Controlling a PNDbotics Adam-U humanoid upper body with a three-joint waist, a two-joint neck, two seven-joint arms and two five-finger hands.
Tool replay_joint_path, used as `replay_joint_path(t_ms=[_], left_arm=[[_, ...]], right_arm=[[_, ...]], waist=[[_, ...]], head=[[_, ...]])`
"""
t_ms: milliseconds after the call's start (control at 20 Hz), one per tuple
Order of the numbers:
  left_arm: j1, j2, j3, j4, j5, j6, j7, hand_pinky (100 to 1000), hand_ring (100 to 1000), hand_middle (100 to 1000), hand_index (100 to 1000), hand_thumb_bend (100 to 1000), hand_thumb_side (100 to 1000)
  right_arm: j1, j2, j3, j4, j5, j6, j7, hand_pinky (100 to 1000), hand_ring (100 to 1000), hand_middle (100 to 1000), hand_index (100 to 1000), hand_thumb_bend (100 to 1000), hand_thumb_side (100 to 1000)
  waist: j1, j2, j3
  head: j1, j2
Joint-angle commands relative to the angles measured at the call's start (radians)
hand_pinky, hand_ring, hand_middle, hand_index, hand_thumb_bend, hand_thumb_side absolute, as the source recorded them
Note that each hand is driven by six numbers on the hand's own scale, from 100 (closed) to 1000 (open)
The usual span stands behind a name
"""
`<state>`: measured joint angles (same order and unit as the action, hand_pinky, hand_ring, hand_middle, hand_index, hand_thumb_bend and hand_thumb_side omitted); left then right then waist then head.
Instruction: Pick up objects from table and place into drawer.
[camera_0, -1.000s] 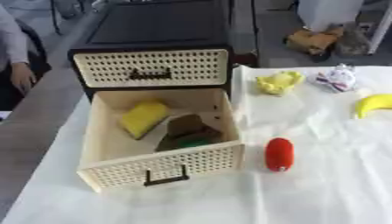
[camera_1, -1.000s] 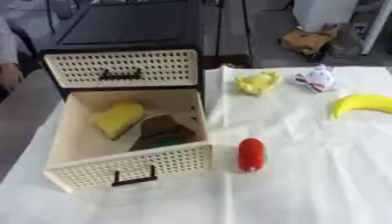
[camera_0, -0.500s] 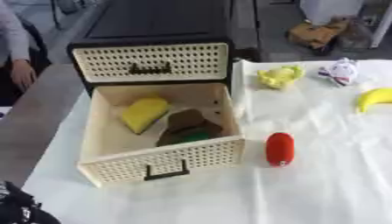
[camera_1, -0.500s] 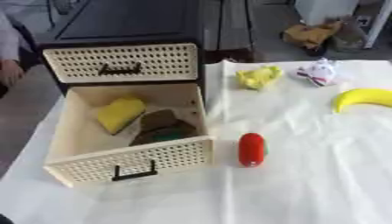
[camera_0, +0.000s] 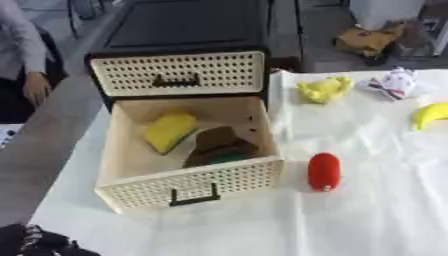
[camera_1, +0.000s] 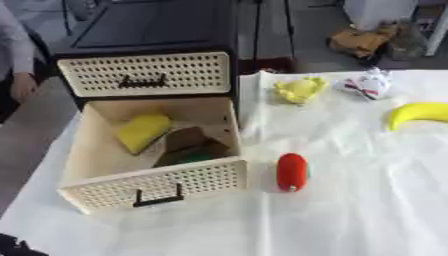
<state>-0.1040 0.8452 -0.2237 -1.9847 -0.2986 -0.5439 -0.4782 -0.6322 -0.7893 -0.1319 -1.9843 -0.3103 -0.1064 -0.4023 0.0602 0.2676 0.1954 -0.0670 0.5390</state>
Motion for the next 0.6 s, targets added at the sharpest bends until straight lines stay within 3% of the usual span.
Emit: replay_joint_path(t_ms=[50,600], left_arm=[[-0.024,0.026,-0.008,-0.015,-0.007,0.052,0.025,100,100,596,913,100,959],[-0.083,0.014,-0.037,-0.015,-0.159,0.079,0.261,100,100,595,928,100,963]], right_arm=[[-0.006,-0.024,-0.01,-0.016,-0.003,0.007,-0.001,520,745,575,737,309,1000],[-0.002,-0.015,-0.015,-0.016,-0.009,0.016,-0.007,517,743,572,734,318,1000]], waist=[[0.0,-0.021,-0.003],[0.001,-0.018,-0.011]], head=[[0.006,-0.003],[0.014,-0.013]])
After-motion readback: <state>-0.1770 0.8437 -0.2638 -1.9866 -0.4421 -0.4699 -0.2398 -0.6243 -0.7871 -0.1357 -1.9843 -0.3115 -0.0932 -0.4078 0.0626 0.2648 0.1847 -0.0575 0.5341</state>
